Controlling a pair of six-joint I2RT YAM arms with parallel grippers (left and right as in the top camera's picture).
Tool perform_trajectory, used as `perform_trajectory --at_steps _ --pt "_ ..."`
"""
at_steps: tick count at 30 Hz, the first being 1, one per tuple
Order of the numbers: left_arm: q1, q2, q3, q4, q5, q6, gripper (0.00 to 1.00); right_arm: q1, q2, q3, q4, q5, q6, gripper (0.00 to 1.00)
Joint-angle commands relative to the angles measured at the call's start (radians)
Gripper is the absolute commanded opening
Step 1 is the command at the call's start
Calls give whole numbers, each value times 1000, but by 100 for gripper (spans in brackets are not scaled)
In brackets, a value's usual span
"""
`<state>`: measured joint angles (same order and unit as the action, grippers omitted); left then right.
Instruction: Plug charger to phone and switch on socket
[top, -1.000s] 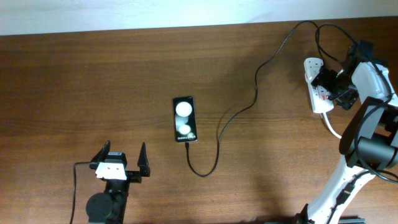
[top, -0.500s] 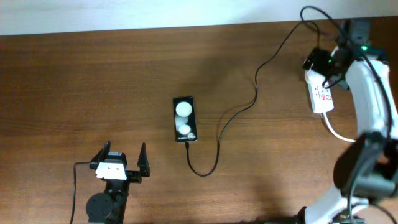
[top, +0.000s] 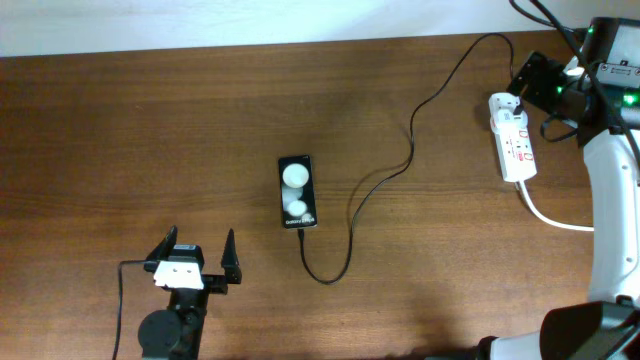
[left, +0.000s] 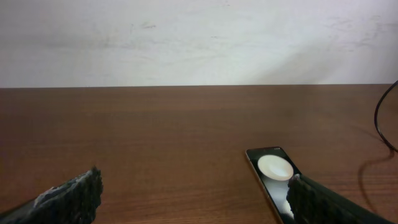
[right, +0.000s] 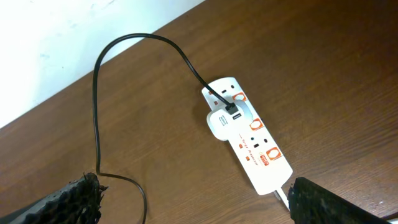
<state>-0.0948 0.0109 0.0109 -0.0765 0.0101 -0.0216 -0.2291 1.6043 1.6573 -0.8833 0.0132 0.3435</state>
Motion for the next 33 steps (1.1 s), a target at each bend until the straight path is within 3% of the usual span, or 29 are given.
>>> perform_trajectory --at_steps 1,9,19,31,33 --pt "4 -5 -2 -7 -7 15 99 6 -83 3 0 -2 8 99" --pt "4 -5 -2 -7 -7 15 99 6 -193 -11 0 -2 8 99" --pt "4 -5 -3 -7 -7 15 99 6 -401 -474 0 -2 8 99" --pt "4 -5 -3 -8 -7 15 99 6 -488 -492 -1 -2 8 98" --pt "4 -5 -2 -7 -7 15 99 6 -502 -492 0 88 8 99"
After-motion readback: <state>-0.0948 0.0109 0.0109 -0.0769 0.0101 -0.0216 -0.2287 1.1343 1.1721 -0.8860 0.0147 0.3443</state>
